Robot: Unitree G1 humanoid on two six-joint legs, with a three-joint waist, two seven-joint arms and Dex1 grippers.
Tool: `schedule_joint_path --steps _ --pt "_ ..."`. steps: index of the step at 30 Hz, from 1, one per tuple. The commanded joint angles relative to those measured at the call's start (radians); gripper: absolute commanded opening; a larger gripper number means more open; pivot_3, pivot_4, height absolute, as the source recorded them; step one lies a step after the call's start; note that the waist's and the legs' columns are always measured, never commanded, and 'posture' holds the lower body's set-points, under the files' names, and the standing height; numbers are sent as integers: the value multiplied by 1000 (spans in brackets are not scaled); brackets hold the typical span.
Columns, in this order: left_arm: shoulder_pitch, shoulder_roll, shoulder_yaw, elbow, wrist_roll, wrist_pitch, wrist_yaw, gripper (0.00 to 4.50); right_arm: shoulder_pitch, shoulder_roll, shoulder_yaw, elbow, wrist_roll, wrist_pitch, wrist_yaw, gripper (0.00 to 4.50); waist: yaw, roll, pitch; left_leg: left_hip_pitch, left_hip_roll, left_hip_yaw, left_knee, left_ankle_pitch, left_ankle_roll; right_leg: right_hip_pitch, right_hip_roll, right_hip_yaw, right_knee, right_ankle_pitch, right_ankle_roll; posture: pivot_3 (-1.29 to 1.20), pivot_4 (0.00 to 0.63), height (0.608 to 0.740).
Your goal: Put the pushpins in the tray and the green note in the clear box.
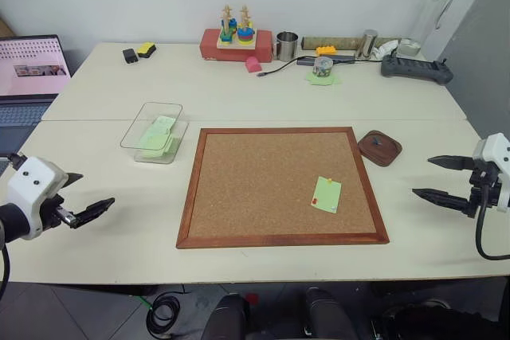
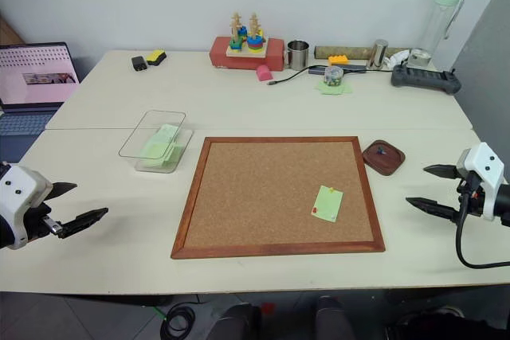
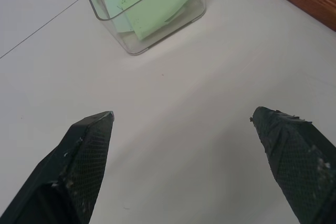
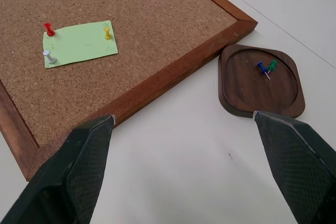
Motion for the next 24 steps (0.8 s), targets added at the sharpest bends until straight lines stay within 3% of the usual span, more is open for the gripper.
schedule_joint_path --steps 1,11,24 --pt "-15 -3 17 2 -18 -17 -9 4486 -3 -11 -38 -24 16 2 0 4460 0 0 0 0 0 0 0 0 0 0 0 0 0 0 0 0 150 740" --pt "-31 10 1 18 11 -2 11 4486 -1 -5 -43 -37 23 16 -3 4460 0 0 0 0 0 0 0 0 0 0 0 0 0 0 0 0 150 740" --pt "-82 -16 -13 -8 -55 23 -23 4486 2 2 -47 -60 38 29 -11 4460 0 0 0 0 0 0 0 0 0 0 0 0 1 0 0 0 150 740"
